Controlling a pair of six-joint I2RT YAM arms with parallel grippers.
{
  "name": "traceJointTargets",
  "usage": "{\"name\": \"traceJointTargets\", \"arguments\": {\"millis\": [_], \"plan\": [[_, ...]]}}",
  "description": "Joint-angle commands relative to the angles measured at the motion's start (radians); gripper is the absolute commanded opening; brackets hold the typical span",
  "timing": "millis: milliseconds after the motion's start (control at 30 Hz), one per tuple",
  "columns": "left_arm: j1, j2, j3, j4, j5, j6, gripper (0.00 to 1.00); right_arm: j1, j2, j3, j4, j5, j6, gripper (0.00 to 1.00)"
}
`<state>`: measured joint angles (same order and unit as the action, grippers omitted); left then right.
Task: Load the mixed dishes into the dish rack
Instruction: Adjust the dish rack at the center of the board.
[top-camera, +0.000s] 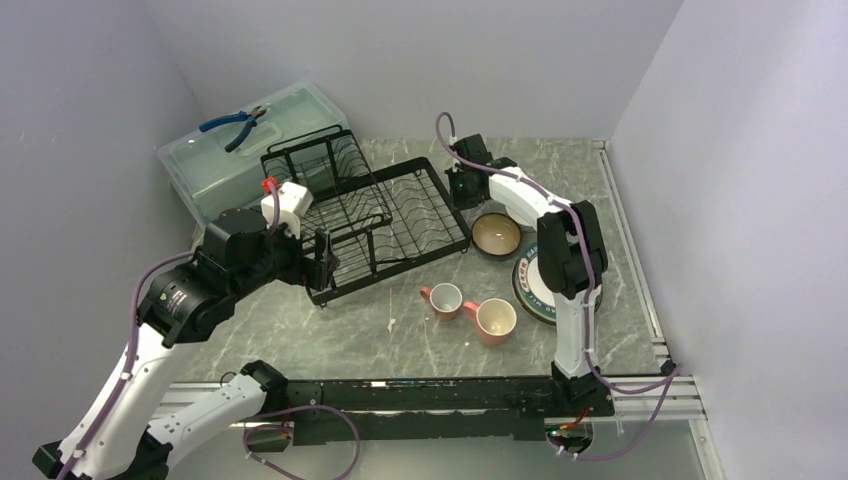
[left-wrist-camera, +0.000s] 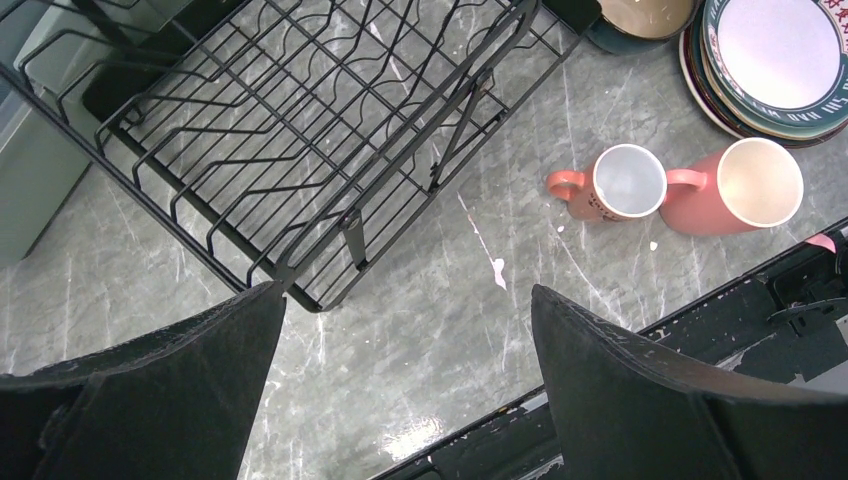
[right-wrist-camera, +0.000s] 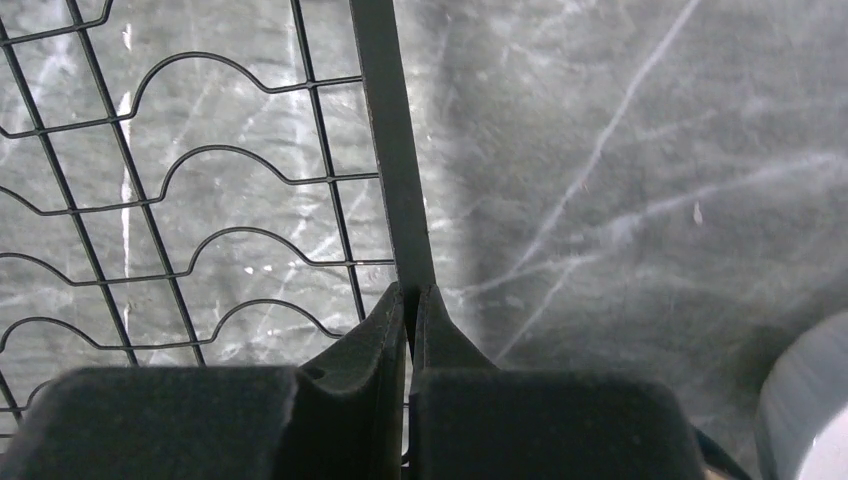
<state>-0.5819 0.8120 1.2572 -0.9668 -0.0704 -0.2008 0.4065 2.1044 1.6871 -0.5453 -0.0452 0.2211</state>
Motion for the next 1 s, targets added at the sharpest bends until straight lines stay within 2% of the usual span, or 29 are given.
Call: {"name": "traceJointTargets", "arguments": {"millis": [0, 500, 700, 900, 967], "plan": [[0.002, -0.013, 0.019, 0.033, -0.009, -0.002, 0.99, -0.042, -0.087, -0.099, 0.027, 0.073, 0.118, 0.0], [0.002, -0.019, -0.002, 0.058, 0.006, -0.006, 0.99, 0.043, -0.275, -0.399, 0.14, 0.116, 0.27, 0.0], [0.002, -0.014, -0.015, 0.07, 0.016, -0.011, 0.99, 0.1, -0.288, -0.428, 0.147, 0.145, 0.326, 0.0], [0.002, -0.017, -0.023, 0.079, 0.021, -0.017, 0.99, 0.132, -0.26, -0.387, 0.118, 0.164, 0.337, 0.0], [0.002, -0.022, -0.033, 0.082, 0.019, -0.016, 0.99, 0.135, -0.261, -0.375, 0.106, 0.181, 0.332, 0.06]]}}
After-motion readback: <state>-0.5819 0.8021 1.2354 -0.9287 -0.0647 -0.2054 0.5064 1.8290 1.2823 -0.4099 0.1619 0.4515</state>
